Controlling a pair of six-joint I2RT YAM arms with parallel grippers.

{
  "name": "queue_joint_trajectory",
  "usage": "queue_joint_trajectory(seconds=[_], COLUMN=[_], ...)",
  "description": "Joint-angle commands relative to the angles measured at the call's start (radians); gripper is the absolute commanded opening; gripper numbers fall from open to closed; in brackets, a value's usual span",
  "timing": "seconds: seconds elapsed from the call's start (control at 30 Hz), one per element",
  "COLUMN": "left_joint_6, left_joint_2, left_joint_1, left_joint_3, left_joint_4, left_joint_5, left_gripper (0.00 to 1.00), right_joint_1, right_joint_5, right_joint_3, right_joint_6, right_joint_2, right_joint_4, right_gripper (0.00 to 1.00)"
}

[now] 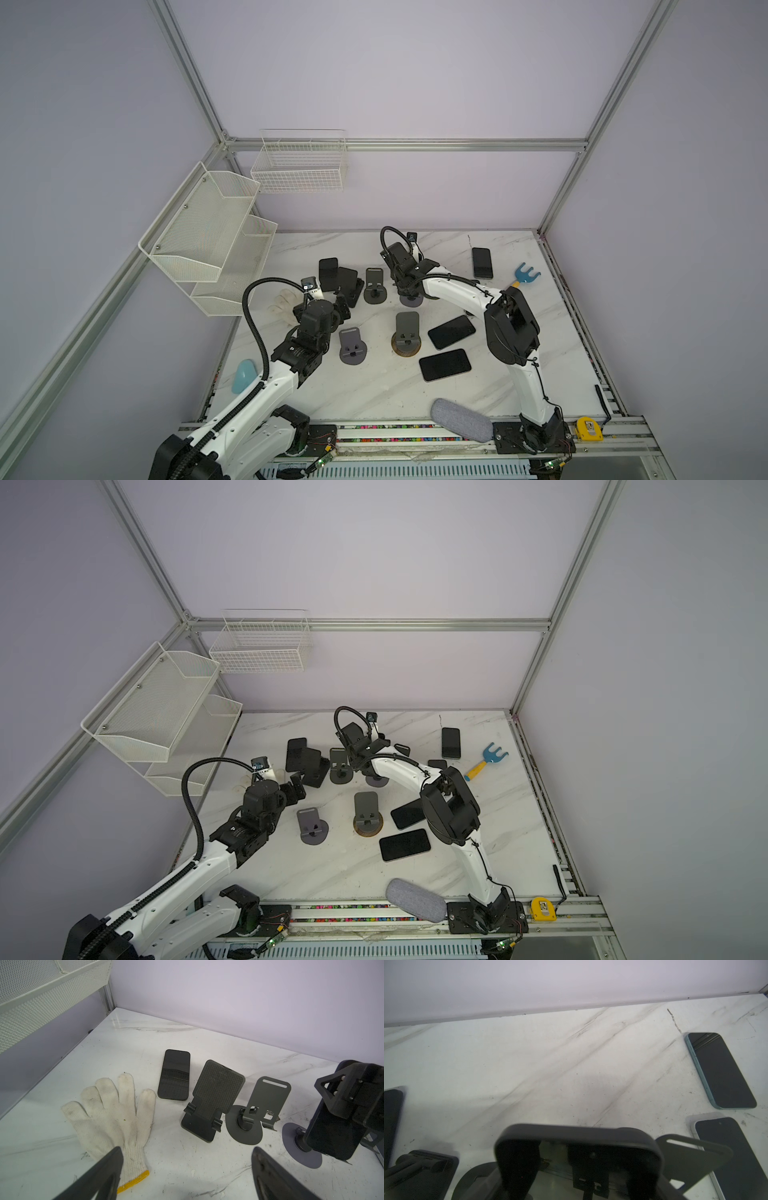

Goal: Remove the phone from the phone stand

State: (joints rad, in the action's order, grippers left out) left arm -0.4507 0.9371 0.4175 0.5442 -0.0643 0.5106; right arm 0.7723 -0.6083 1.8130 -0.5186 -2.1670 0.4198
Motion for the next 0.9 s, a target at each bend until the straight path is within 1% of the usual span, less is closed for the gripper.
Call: queue_joint_trajectory(seconds=[0.0, 0.1, 0.2, 0.33, 0.47, 0.63, 0.73, 0.8, 0.87], left_joint_6=[0.000, 0.004, 0.010, 0.017, 0.027, 0.031, 0.032, 0.035, 0.039], left_joint_2=[0.012, 0.026, 0.029, 0.029, 0.032, 0.042, 0.045, 0.043, 0.042], left_joint_1=[0.000, 0.000, 0.000, 0.000, 0.000, 0.000, 0.000, 0.000, 0.000], left_joint_3=[-0.037, -0.018, -0.028, -0.034, -0.045, -0.049, -0.038, -0.039, -0.044], left_joint_4=[0.060, 0.031, 0.043, 0.049, 0.069, 0.077, 0.064, 0.063, 0.073], left_joint_5=[0.018, 0.030, 0.054, 0.073, 0.091, 0.101, 0.095, 0.102, 0.112], left_gripper=[0.95, 0.95, 0.95, 0.95, 0.95, 0.95, 0.95, 0.95, 0.95], right_joint_1=[0.000, 0.001, 0.002, 0.002, 0.002, 0.002, -0.003, -0.029, -0.062], right_joint_5=[-0.004, 0.023, 0.030, 0.056, 0.073, 0.043, 0.036, 0.088, 0.111], right_joint_3=[0.004, 0.031, 0.027, -0.041, -0.081, -0.131, -0.190, -0.227, -0.272], right_joint_6=[0.039, 0.050, 0.056, 0.071, 0.085, 0.118, 0.132, 0.137, 0.127], right_joint_2=[0.048, 0.058, 0.091, 0.179, 0.259, 0.359, 0.435, 0.492, 0.556], right_joint_4=[-0.003, 0.014, 0.020, -0.041, -0.059, -0.044, -0.032, -0.010, 0.023], right_gripper=[0.58, 0.58, 0.58, 0.57, 0.56, 0.55, 0.55, 0.55, 0.54])
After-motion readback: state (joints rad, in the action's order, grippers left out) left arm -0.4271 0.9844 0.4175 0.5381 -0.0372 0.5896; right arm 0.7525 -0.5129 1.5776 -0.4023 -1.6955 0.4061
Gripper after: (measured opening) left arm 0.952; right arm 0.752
